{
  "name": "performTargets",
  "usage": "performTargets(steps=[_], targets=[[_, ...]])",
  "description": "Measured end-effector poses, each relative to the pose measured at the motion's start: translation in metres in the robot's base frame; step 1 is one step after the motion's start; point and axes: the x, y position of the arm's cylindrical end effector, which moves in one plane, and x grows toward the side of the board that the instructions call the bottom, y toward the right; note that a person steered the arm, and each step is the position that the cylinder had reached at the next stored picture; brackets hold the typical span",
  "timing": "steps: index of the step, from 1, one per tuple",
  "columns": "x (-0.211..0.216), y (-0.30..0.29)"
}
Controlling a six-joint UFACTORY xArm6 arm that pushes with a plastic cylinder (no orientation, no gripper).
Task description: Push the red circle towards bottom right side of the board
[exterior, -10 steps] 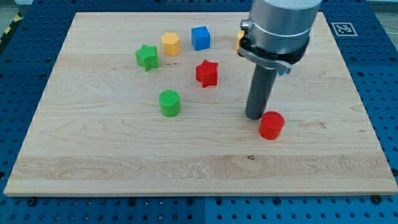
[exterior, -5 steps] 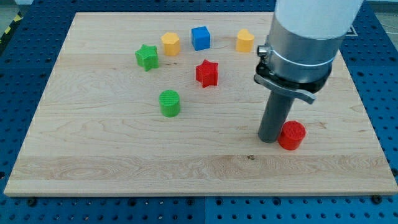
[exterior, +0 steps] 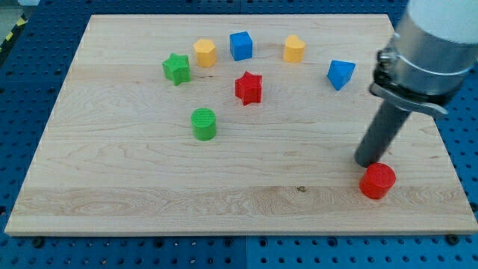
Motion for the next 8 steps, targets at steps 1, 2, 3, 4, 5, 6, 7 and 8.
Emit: performTargets(steps=[1, 2, 3, 4, 5, 6, 7, 8], targets=[[0.019, -0.029], [0.03, -0.006], [0.031, 0.011], [0.031, 0.006], [0.031, -0.001], [0.027, -0.02], [0.011, -0.042], [-0.012, -0.044]])
